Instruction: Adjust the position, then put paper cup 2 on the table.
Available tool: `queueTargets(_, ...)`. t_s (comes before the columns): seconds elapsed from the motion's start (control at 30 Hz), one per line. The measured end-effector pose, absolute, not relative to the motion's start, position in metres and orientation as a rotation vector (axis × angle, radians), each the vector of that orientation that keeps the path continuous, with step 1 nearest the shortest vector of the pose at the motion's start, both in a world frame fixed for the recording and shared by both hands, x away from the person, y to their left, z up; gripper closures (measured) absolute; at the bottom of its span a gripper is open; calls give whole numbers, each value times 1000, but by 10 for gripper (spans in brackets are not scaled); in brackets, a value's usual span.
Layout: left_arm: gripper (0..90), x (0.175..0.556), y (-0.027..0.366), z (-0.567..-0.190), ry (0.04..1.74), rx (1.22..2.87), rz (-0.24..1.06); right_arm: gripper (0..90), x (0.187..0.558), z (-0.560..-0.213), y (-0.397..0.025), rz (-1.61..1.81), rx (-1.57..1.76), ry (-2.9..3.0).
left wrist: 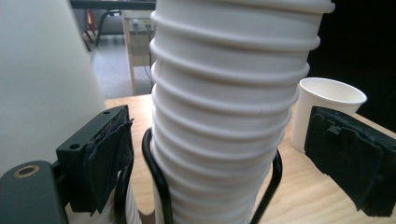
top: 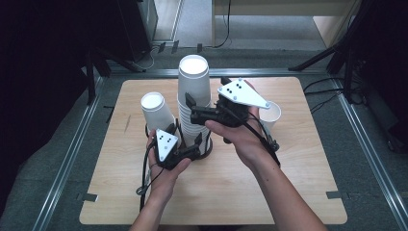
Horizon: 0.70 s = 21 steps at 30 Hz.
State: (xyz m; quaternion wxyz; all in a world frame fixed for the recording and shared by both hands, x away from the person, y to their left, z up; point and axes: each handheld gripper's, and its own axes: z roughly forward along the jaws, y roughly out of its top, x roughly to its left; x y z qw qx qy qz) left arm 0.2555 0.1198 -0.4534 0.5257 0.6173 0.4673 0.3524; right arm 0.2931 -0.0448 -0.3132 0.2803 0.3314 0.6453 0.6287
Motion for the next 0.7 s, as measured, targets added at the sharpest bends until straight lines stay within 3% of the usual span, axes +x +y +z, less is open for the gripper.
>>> queueTargets(0.53, 40, 276, 104, -454, 1136, 1409, 866, 4, 303, -317, -21, 1668, 889, 1782)
queueTargets(0.6, 36, 278, 103, -455, 1137, 1408, 862, 49, 307, -319, -19, 1648, 897, 1763)
queueTargets(0.7, 34, 281, 102, -455, 1135, 1406, 856, 50, 310, -320, -18, 1642, 903, 1771)
